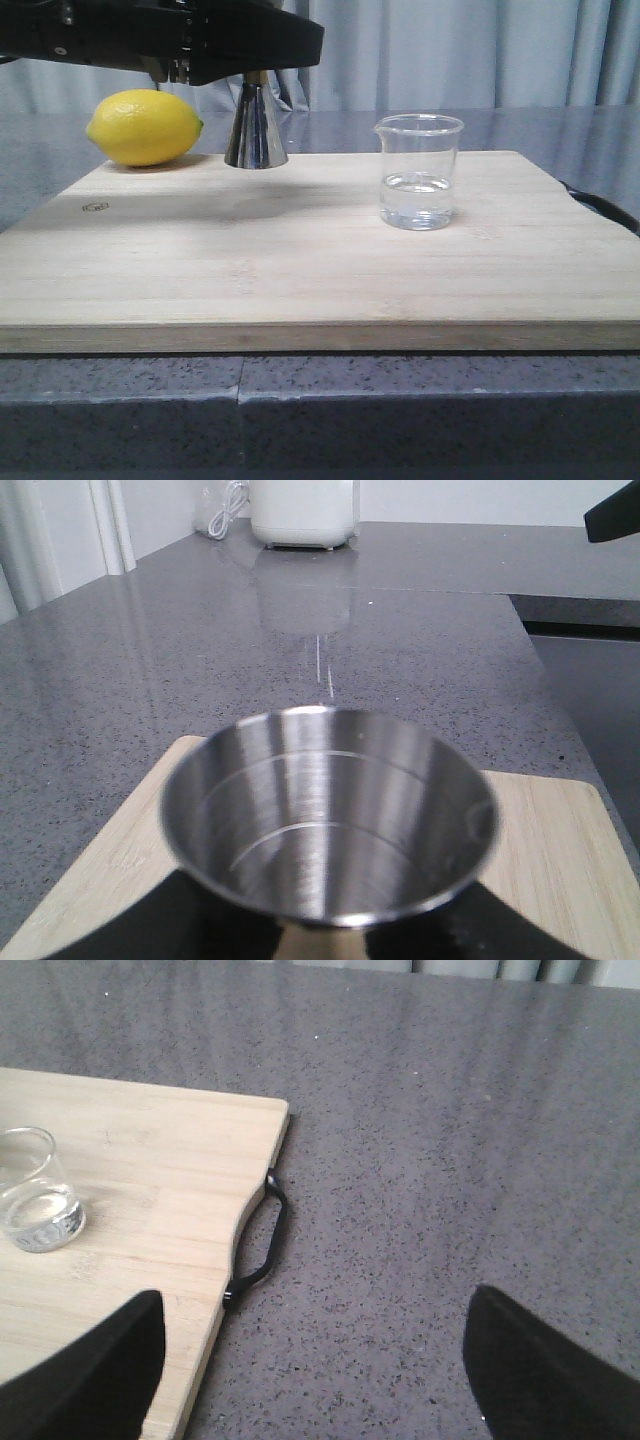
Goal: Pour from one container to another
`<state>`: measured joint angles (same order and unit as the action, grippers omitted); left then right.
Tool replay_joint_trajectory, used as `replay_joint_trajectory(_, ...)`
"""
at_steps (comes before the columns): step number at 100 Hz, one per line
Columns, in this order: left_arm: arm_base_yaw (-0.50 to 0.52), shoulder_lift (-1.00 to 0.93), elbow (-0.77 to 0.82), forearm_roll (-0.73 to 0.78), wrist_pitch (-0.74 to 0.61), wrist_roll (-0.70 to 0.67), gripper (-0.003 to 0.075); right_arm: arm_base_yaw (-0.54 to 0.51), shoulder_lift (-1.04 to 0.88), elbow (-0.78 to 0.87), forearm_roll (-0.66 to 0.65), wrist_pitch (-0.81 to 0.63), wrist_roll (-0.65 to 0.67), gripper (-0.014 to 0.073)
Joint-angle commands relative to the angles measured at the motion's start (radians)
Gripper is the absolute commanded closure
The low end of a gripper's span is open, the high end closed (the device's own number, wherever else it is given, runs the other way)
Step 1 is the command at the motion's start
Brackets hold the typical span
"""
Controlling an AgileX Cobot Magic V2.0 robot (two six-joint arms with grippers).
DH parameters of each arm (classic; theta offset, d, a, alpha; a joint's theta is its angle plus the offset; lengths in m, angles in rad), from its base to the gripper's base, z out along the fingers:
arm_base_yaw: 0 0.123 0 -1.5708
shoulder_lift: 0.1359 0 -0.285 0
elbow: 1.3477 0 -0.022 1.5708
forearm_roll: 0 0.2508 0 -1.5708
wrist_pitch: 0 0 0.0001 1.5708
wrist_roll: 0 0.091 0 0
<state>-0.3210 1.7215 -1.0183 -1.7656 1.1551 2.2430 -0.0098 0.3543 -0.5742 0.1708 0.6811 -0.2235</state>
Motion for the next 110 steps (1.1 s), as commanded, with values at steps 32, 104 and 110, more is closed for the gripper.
replay_joint_trajectory(32, -0.009, -0.042, -0.029, -0.083, 0.095, -0.009, 0.0458, 0.178, 0.213, -0.119, 0.051, -0.049, -0.086, 0.0039)
replay_joint_trajectory(104, -0.009, -0.042, -0.029, -0.083, 0.095, -0.009, 0.0458, 0.536, 0.503, -0.079, 0.051, -0.628, -0.111, 0.0039)
replay_joint_trajectory(110, -0.009, -0.042, -0.029, -0.083, 0.095, -0.009, 0.0459, 0.561, 0.518, -0.04, 0.053, -0.709, -0.111, 0.0039)
